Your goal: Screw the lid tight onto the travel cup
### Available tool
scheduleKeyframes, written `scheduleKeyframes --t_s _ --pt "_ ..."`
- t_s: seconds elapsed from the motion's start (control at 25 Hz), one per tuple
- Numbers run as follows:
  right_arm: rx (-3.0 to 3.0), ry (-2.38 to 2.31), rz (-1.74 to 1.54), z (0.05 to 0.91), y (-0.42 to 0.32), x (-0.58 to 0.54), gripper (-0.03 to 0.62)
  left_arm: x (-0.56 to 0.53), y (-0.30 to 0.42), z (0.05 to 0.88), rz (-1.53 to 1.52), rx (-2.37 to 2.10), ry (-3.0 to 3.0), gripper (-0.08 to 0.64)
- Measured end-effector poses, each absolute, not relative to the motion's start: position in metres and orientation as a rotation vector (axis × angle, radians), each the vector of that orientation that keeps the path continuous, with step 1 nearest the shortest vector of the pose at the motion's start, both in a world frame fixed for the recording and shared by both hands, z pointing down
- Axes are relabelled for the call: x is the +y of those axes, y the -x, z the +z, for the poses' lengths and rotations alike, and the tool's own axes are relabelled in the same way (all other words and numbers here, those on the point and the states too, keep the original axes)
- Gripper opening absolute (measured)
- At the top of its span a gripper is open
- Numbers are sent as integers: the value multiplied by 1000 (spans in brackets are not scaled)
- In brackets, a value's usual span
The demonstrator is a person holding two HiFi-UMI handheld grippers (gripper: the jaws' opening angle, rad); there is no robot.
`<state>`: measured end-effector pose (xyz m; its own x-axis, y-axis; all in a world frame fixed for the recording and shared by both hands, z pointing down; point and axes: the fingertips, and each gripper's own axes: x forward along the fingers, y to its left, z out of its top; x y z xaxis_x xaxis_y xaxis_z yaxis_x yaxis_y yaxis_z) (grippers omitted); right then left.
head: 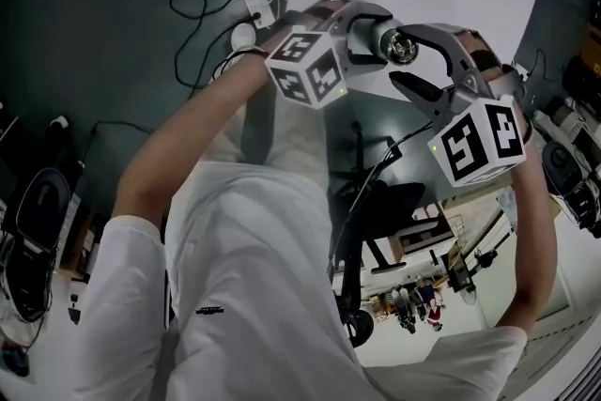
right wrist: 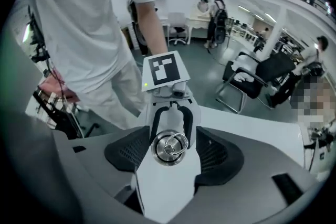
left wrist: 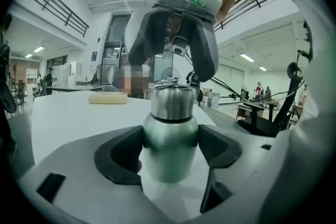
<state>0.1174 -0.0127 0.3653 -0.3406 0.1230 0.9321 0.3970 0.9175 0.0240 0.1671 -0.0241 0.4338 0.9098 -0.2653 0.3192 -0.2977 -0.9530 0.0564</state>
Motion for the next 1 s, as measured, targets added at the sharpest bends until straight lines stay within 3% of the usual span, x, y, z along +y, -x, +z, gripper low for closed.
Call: scheduleKeyframes --t_s 0.56,1.0 --pt "-1593 756 -649 398 -139 -7 253 -25 -170 436 470 -414 -2978 322" --pt "-1801 294 -249 392 -130 -18 249 -24 -167 432 482 -437 -2974 322"
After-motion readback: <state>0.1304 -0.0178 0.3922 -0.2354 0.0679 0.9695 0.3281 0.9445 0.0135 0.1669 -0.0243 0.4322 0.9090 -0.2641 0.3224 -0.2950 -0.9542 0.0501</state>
